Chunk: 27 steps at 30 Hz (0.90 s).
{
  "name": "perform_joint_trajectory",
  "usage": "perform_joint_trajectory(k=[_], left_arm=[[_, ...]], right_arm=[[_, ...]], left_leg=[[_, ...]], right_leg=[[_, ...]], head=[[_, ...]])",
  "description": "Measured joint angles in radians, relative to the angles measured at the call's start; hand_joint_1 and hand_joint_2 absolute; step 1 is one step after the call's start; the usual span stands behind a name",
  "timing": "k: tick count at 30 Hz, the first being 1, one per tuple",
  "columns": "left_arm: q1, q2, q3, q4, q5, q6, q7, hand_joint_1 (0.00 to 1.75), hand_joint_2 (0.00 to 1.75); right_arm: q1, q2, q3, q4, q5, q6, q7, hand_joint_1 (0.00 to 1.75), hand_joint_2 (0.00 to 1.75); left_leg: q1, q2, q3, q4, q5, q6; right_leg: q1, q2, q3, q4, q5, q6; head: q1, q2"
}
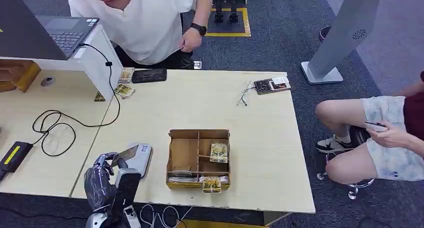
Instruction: Pass the card to the sensor for recognition and then transmit it.
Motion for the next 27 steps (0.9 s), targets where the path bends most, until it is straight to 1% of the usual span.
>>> perform_joint_trajectory(k=[3,10,15,18,22,24,27], left_arm=[[-0.007,0.005,0.000,0.018,-0.004,-0.032,0.037,1.75,1.75],[-0.038,0.010,0.000,0.077,0.027,-0.071,0.064,1.75,1.75],[-0.055,0.016,0.000,0.110,0.079,-0.143,0.096,1.75,1.75],[-0.060,0.023,0.000,0.124,0.128,-0.190,0.107,1.75,1.75],[-0.074,0.034,0.000,0.157,0.166,-0.239,0.119,1.75,1.75],[-0.077,0.043,0.000,0.171,0.171,-0.258,0.125,1.75,1.75],[-0.084,0.055,0.000,0.194,0.148,-0.270,0.145,1.75,1.75]], right_arm=[[0.000,0.000,0.001,0.000,0.002,0.000,0.000,0.00,1.75],[0.000,0.000,0.002,0.000,0.005,0.001,0.002,0.00,1.75],[0.000,0.000,0.002,0.000,0.005,0.007,0.003,0.00,1.75],[0.000,0.000,0.002,0.000,0.005,0.008,0.003,0.00,1.75],[0.000,-0.001,0.002,0.000,0.005,0.008,0.003,0.00,1.75],[0.000,-0.002,0.001,0.000,0.005,0.008,0.003,0.00,1.75],[0.000,-0.003,0.001,0.000,0.006,0.008,0.002,0.00,1.75]], left_leg=[[0.000,0.000,0.000,0.000,0.000,0.000],[0.000,0.000,0.000,0.000,0.000,0.000],[0.000,0.000,0.000,0.000,0.000,0.000],[0.000,0.000,0.000,0.000,0.000,0.000],[0.000,0.000,0.000,0.000,0.000,0.000],[0.000,0.000,0.000,0.000,0.000,0.000],[0.000,0.000,0.000,0.000,0.000,0.000]], right_leg=[[0.000,0.000,0.000,0.000,0.000,0.000],[0.000,0.000,0.000,0.000,0.000,0.000],[0.000,0.000,0.000,0.000,0.000,0.000],[0.000,0.000,0.000,0.000,0.000,0.000],[0.000,0.000,0.000,0.000,0.000,0.000],[0.000,0.000,0.000,0.000,0.000,0.000],[0.000,0.000,0.000,0.000,0.000,0.000]], head=[[0.000,0.000],[0.000,0.000],[0.000,0.000],[0.000,0.000],[0.000,0.000],[0.000,0.000],[0.000,0.000]])
